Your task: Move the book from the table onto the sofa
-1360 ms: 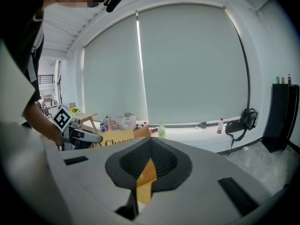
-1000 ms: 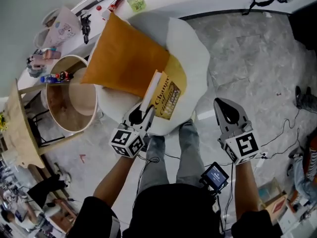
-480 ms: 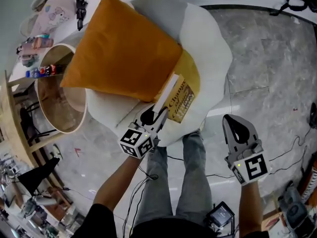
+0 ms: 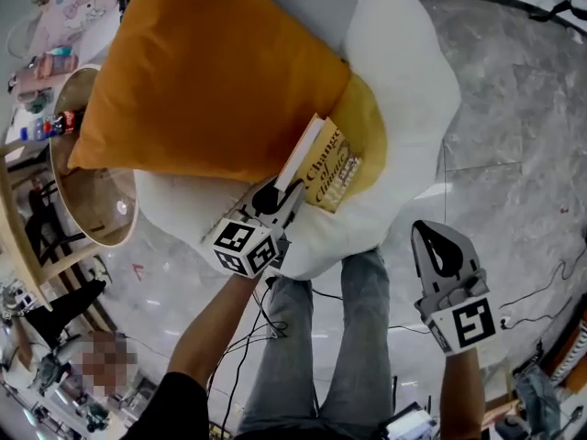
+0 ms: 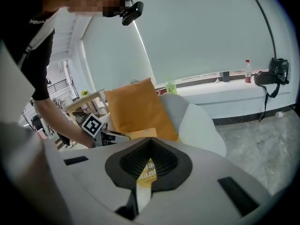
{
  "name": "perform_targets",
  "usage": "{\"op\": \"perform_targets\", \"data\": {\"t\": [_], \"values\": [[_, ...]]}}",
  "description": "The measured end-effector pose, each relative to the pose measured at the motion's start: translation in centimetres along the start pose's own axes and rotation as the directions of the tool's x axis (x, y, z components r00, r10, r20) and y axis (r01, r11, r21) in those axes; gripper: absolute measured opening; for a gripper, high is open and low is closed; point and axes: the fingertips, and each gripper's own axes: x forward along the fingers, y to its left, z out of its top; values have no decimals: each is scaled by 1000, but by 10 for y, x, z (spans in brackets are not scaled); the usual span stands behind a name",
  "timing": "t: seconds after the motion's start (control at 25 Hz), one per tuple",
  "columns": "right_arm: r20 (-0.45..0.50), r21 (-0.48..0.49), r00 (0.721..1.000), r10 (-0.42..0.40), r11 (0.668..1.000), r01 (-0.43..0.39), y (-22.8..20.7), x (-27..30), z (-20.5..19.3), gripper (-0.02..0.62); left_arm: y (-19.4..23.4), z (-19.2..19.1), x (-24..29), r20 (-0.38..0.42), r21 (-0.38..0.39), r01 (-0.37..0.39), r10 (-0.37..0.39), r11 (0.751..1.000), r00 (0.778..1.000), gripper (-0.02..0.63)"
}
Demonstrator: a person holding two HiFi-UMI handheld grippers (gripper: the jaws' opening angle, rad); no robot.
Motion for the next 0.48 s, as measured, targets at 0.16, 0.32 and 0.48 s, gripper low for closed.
{"op": "perform_targets", "data": {"t": [0.16, 0.32, 0.48], "values": [[46, 3, 999, -16, 1000, 16, -1, 14, 13, 6, 39, -18, -5, -105, 37, -128, 131, 991, 986, 196], [25, 6, 1000, 1, 1000, -2, 8, 13, 16, 6, 63, -28, -16, -171, 129, -244, 264, 961, 949, 237], [18, -5, 1000, 6, 1000, -6, 14, 6, 27, 6, 63, -18, -24, -163, 181, -272, 302, 945, 939, 236]]}}
